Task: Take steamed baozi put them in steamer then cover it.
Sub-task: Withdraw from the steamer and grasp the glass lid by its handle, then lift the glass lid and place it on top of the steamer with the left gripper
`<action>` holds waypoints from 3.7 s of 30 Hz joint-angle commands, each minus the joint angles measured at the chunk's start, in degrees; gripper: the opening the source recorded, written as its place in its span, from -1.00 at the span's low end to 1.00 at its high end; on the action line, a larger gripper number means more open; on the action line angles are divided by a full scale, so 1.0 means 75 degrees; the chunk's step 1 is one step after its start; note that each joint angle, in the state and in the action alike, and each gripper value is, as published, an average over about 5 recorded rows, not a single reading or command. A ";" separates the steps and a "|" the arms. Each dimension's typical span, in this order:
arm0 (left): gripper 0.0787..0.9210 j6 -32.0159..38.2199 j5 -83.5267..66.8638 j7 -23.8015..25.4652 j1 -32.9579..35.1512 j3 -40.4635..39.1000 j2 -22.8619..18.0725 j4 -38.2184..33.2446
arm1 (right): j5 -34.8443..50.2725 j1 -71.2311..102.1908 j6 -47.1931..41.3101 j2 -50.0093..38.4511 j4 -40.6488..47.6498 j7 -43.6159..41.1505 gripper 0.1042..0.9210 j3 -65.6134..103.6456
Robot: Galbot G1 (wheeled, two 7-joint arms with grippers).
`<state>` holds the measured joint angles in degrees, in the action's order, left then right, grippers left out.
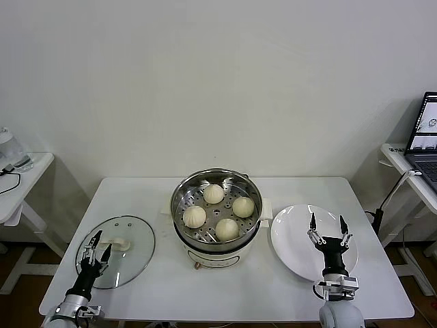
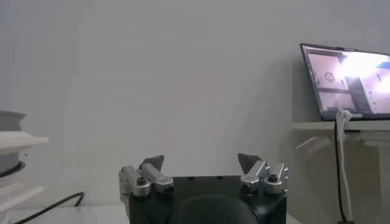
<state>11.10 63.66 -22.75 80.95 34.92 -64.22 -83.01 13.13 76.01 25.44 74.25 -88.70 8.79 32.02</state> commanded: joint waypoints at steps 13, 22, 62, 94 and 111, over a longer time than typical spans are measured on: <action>0.77 -0.0363 0.0131 -0.0038 -0.0754 -0.0307 -0.0151 0.0586 | -0.0160 0.0092 0.0063 0.0067 -0.0002 -0.0048 0.76 0.0101; 0.74 -0.0453 0.0094 0.0055 -0.0828 -0.0356 -0.0152 0.0651 | -0.0248 0.0112 0.0119 0.0114 0.0015 -0.0055 0.76 0.0141; -0.74 -0.1812 -0.1756 0.1510 0.0287 0.0828 0.0526 -0.4974 | -0.0401 -0.0104 0.0060 0.0099 0.0085 0.0068 0.76 0.0215; -0.74 -0.5814 0.1901 0.5227 -0.2691 -0.4927 -0.1686 -0.4969 | -0.0825 -0.0377 -0.0119 0.0298 0.0362 0.0241 0.76 0.0281; -0.74 -0.5958 0.2994 0.5362 -0.3127 -0.5300 -0.2438 -0.3526 | -0.0955 -0.0463 -0.0234 0.0416 0.0399 0.0179 0.76 0.0240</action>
<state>-31.53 80.40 15.20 59.33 -2.18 -78.93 -114.95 6.17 72.69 23.86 77.28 -85.92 10.20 33.73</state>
